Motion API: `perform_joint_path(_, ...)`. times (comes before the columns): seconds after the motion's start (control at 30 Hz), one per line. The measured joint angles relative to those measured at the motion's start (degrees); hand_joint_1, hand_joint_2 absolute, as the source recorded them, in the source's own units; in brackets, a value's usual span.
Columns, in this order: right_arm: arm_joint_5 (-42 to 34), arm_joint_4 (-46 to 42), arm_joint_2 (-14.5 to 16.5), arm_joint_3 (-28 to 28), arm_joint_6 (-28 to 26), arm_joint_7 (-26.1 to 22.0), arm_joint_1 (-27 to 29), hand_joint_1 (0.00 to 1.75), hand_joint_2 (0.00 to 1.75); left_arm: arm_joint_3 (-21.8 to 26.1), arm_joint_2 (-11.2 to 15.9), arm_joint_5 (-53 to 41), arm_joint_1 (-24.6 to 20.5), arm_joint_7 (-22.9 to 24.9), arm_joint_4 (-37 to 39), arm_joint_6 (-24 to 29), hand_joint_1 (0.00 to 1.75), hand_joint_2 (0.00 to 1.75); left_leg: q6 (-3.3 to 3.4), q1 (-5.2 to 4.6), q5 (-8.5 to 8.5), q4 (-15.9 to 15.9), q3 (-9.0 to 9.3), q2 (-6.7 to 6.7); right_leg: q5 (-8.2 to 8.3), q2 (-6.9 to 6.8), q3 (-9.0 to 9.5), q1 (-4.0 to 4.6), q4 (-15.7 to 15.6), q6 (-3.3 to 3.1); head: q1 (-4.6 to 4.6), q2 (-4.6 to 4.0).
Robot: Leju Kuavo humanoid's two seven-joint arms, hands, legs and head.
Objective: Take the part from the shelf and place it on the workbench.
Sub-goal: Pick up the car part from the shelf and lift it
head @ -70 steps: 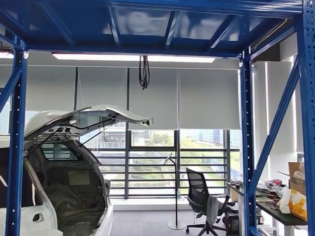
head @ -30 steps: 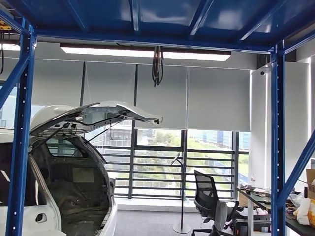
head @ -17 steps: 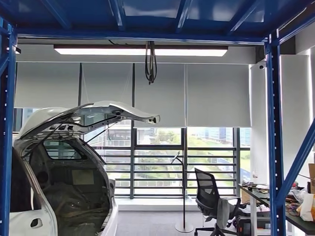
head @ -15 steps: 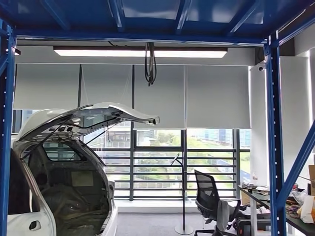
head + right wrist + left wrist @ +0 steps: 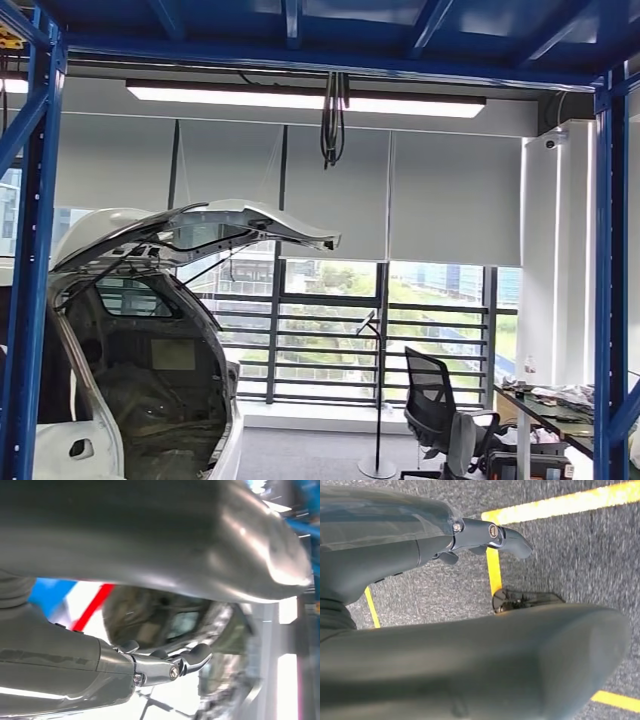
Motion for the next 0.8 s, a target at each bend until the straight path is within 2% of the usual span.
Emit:
perform_joint_path(0.1, 1.89, 0.67, -0.7, -0.56, -0.93, 0.04, 1.23, 0.0, 1.75, 0.22, 0.02, 0.13, -0.05, 0.01, 0.0, 0.15, 0.0, 0.0, 0.18, -0.21, -0.12, 0.01, 0.04, 0.04, -0.05, 0.01, 0.03, -0.11, -0.13, 0.13, 0.0, 0.0)
perform_joint_path(0.17, 7.15, 0.85, -0.99, -0.66, -3.87, 0.47, 2.0, 0.0, 1.75, 0.36, 0.02, 0.4, -0.07, 0.01, 0.0, 0.33, 0.0, 0.0, 0.25, -0.31, -0.16, 0.02, 0.11, 0.04, -0.16, 0.0, 0.09, -0.21, -0.2, 0.63, 0.0, 0.0)
perform_joint_path(0.23, 16.96, 0.88, -1.16, -0.42, -9.13, 1.26, 3.67, 0.0, 1.75, 0.66, 0.02, 0.96, -0.04, -0.01, 0.0, 0.55, 0.0, 0.0, 0.33, -0.35, -0.21, 0.03, 0.25, 0.03, -0.28, -0.03, 0.24, -0.27, -0.23, 1.13, 0.0, 0.0)
perform_joint_path(0.37, 39.39, 0.77, -1.1, 2.46, -21.6, 3.38, 9.41, 0.0, 1.75, 1.57, -0.07, 1.8, 0.0, -0.06, 0.0, 0.94, 0.0, 0.0, 0.34, -0.31, -0.24, -0.02, 0.53, 0.02, -0.39, -0.05, 0.48, -0.22, -0.23, 1.32, 0.0, 0.0)
perform_joint_path(0.43, 45.56, 0.6, -0.94, 4.52, -25.42, 4.35, 11.88, 0.0, 1.75, 1.83, -0.14, 1.91, 0.0, -0.06, 0.0, 0.97, 0.0, 0.0, 0.34, -0.27, -0.24, -0.12, 0.62, 0.03, -0.4, -0.03, 0.49, -0.19, -0.21, 1.33, 0.0, 0.0)
perform_joint_path(0.57, 50.62, 0.15, -0.73, 6.95, -28.14, 6.17, 14.03, 0.0, 1.75, 1.99, -0.28, 1.91, -0.02, -0.06, 0.0, 0.97, 0.0, 0.0, 0.33, -0.2, -0.23, -0.23, 0.76, 0.05, -0.45, 0.01, 0.53, -0.13, -0.16, 1.26, 0.0, 0.0)
perform_joint_path(0.8, 67.36, 1.1, -0.15, 13.05, -31.78, 12.62, 13.64, 0.0, 1.75, 2.05, -0.44, 1.46, -0.11, -0.09, 0.0, 0.95, 0.0, 0.0, 0.32, -0.12, -0.23, -0.27, 0.81, 0.06, -0.48, 0.01, 0.6, -0.07, -0.11, 1.2, 0.0, 0.0)
